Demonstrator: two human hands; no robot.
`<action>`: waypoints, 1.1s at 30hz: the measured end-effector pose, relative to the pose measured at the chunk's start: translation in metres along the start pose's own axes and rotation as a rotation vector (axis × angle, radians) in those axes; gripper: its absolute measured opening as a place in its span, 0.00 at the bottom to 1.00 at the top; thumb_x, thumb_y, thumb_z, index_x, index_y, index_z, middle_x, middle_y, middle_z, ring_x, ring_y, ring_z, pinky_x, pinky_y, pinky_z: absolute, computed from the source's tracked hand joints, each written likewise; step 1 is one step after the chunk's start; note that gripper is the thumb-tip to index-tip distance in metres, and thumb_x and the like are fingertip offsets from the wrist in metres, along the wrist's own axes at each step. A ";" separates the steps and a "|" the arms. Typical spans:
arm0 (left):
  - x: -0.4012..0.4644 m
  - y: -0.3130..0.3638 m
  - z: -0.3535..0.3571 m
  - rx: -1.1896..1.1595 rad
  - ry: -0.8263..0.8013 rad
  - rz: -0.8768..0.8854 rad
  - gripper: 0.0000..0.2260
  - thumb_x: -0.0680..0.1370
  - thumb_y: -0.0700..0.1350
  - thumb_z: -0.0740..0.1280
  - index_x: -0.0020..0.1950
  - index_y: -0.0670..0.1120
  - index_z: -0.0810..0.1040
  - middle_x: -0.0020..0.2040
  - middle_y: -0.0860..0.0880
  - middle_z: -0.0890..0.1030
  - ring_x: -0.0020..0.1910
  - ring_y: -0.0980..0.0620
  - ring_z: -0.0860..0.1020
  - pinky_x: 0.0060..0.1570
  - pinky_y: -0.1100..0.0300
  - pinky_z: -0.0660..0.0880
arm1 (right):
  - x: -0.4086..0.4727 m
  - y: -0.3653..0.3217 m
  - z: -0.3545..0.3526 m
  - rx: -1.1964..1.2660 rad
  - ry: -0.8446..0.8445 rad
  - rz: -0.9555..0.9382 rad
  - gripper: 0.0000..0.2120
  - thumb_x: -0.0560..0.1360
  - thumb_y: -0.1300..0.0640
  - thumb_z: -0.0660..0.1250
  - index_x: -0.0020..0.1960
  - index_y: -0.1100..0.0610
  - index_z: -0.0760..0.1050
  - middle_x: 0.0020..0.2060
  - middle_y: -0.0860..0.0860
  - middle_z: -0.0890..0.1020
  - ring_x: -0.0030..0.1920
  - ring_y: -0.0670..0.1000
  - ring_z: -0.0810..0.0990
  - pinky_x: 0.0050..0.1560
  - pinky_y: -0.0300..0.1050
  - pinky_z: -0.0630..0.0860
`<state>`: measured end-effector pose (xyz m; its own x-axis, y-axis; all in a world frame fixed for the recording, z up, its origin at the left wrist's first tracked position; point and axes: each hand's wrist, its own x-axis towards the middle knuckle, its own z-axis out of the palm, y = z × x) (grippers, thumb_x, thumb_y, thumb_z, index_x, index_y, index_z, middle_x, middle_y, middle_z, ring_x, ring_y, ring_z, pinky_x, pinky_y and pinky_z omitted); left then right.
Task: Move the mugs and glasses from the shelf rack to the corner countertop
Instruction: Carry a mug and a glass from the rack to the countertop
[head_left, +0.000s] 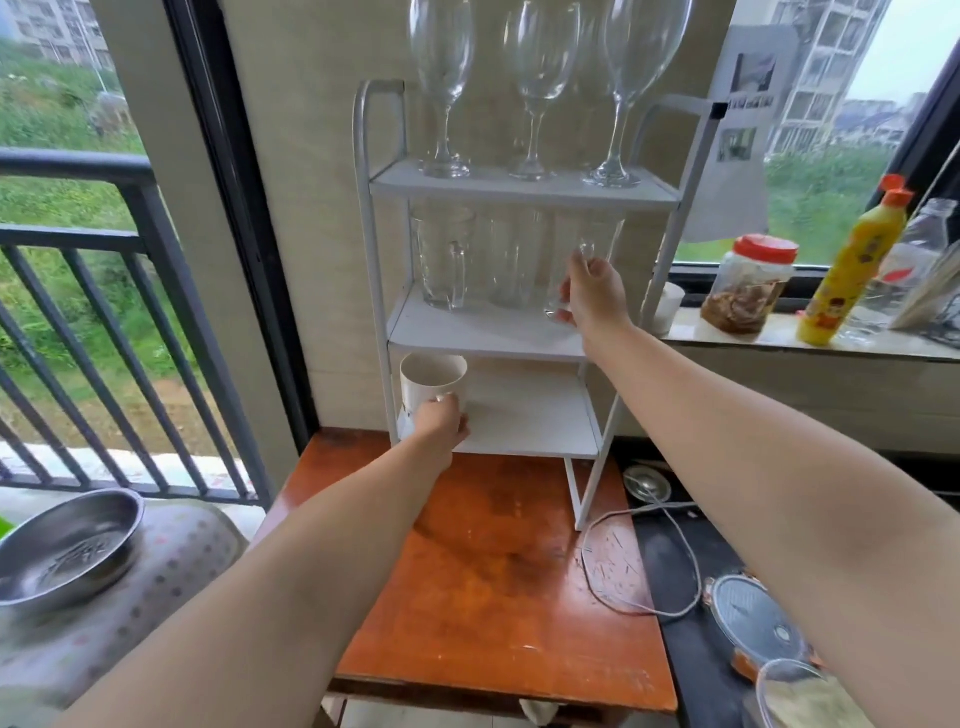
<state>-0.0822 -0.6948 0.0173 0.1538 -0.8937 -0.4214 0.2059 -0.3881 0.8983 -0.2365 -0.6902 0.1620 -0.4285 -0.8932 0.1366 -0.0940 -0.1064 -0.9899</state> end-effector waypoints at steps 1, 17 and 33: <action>-0.002 0.000 0.001 -0.007 0.011 0.003 0.16 0.81 0.42 0.55 0.67 0.39 0.70 0.48 0.42 0.77 0.37 0.52 0.75 0.44 0.59 0.80 | 0.000 0.000 -0.001 0.008 0.011 0.003 0.16 0.80 0.47 0.55 0.37 0.54 0.64 0.30 0.50 0.69 0.29 0.46 0.67 0.28 0.40 0.70; -0.091 -0.028 -0.008 -0.130 -0.095 0.151 0.19 0.81 0.44 0.54 0.72 0.40 0.65 0.62 0.33 0.72 0.32 0.54 0.69 0.37 0.56 0.82 | -0.103 -0.002 -0.046 -0.062 -0.063 -0.145 0.19 0.80 0.44 0.54 0.35 0.54 0.62 0.30 0.50 0.65 0.33 0.50 0.64 0.42 0.50 0.66; -0.233 -0.132 -0.077 0.113 -0.243 -0.002 0.20 0.80 0.43 0.55 0.71 0.38 0.65 0.62 0.34 0.75 0.52 0.40 0.80 0.25 0.58 0.79 | -0.323 0.082 -0.128 -0.025 0.224 0.135 0.20 0.81 0.47 0.55 0.32 0.54 0.64 0.27 0.50 0.67 0.27 0.46 0.65 0.31 0.41 0.63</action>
<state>-0.0710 -0.4183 -0.0130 -0.0860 -0.9155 -0.3930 0.0947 -0.4002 0.9115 -0.2210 -0.3544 0.0416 -0.6267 -0.7792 0.0112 -0.0432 0.0204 -0.9989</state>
